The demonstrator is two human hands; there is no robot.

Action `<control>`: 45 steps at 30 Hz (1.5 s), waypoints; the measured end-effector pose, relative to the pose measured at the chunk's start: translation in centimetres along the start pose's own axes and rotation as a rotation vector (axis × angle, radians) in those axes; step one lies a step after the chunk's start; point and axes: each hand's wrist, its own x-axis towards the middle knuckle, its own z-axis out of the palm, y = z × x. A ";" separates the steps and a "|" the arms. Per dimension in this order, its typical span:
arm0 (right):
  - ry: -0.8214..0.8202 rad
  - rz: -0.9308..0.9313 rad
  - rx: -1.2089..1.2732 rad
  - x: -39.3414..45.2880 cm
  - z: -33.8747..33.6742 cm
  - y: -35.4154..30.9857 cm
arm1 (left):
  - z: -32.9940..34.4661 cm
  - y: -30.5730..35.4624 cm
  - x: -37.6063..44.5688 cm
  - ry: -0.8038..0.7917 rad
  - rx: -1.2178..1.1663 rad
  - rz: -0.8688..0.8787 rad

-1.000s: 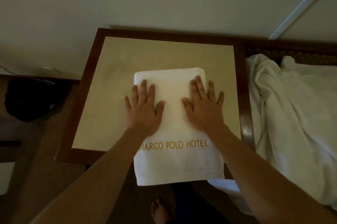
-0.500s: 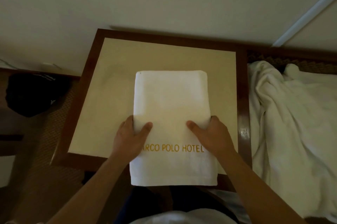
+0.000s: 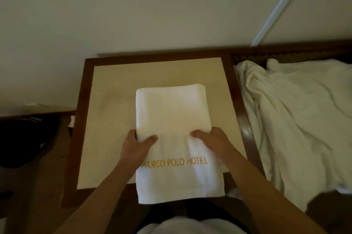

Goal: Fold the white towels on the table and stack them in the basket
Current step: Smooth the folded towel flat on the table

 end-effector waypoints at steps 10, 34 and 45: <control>0.115 0.000 0.441 -4.5 -1.5 1.2 | 0.5 3.3 0.4 -0.231 -0.069 0.182; 0.949 -0.117 0.809 -24.3 -41.7 26.5 | 43.1 16.3 -31.6 -0.949 0.190 0.707; 1.116 -0.016 0.974 -27.8 -57.9 36.2 | 63.4 18.4 -43.0 -1.110 0.329 0.759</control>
